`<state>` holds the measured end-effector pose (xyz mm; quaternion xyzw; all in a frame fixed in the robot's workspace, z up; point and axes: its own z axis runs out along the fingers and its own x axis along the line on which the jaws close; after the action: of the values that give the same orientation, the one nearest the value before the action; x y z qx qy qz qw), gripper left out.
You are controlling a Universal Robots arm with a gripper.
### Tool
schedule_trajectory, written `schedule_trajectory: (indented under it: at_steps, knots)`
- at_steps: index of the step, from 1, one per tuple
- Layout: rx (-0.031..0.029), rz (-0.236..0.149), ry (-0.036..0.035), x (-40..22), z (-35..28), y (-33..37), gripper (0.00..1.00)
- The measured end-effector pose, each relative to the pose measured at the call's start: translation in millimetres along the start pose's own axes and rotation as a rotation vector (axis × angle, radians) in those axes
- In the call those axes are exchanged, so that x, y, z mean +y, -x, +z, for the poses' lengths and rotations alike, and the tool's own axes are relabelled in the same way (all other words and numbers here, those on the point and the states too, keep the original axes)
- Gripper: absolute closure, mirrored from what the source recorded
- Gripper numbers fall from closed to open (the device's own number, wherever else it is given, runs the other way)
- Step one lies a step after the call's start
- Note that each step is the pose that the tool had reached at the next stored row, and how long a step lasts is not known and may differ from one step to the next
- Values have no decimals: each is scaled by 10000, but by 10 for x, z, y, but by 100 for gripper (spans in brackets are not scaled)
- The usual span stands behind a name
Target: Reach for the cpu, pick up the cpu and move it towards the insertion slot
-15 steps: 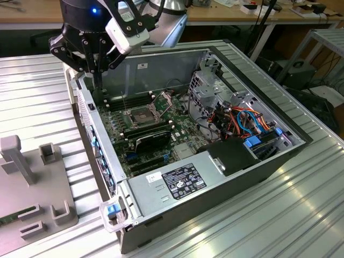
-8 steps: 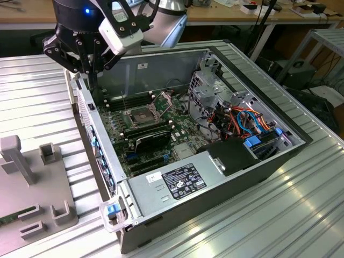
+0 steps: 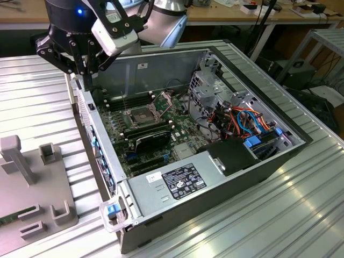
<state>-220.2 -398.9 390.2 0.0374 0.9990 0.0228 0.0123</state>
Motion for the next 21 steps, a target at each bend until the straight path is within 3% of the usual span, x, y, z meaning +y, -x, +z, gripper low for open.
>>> schedule_trajectory:
  at_steps: [21]
  knots:
    - [0,1,1,-27,13,-346,89]
